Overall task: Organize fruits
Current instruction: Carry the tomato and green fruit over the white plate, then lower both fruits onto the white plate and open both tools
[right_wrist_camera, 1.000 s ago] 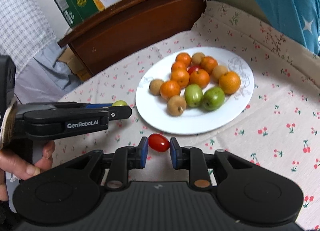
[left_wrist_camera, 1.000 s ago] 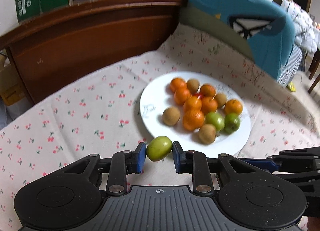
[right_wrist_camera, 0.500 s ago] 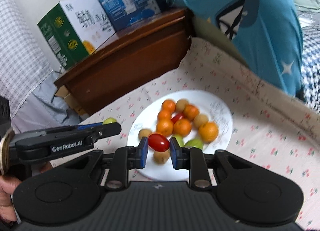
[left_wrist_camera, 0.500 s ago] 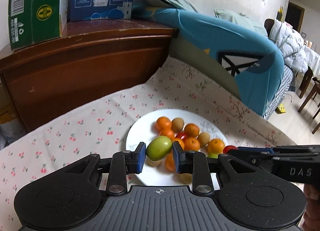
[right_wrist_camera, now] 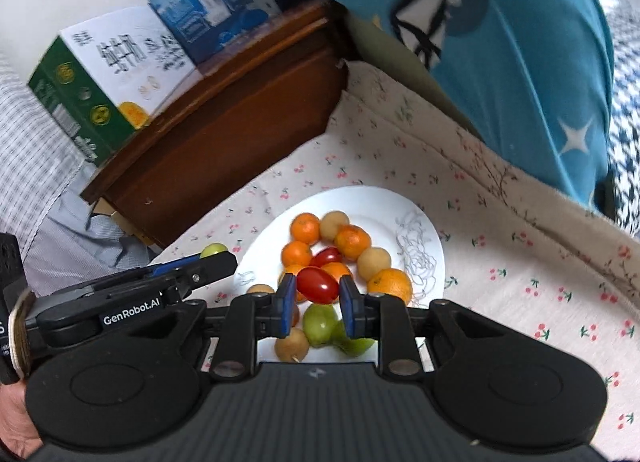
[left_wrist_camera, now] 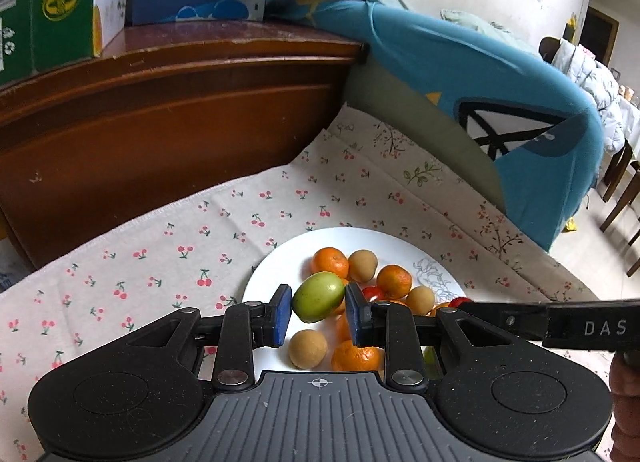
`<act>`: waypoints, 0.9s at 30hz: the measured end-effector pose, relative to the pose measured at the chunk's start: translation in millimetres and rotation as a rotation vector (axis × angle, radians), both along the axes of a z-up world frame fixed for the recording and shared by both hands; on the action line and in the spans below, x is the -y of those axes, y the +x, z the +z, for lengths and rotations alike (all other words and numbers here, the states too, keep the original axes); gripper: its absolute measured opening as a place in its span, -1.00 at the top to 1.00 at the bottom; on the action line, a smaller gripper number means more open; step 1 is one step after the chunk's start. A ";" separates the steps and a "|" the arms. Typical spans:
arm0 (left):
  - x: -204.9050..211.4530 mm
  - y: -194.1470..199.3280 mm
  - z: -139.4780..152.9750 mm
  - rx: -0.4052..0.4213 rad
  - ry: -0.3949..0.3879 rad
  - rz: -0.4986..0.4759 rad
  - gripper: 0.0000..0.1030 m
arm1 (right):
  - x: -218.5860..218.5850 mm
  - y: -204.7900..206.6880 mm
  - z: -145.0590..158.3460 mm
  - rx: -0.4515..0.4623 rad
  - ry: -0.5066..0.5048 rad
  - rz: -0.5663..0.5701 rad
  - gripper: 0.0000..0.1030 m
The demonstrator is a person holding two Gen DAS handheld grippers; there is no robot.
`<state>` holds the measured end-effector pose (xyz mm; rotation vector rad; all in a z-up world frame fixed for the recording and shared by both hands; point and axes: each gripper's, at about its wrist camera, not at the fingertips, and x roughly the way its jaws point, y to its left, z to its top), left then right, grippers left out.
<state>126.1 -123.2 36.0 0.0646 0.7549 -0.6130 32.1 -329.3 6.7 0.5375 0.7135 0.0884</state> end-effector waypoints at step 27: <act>3.9 -24.5 26.0 -0.023 0.092 0.132 -0.76 | -7.7 -7.7 31.3 0.034 -0.096 -0.078 -0.03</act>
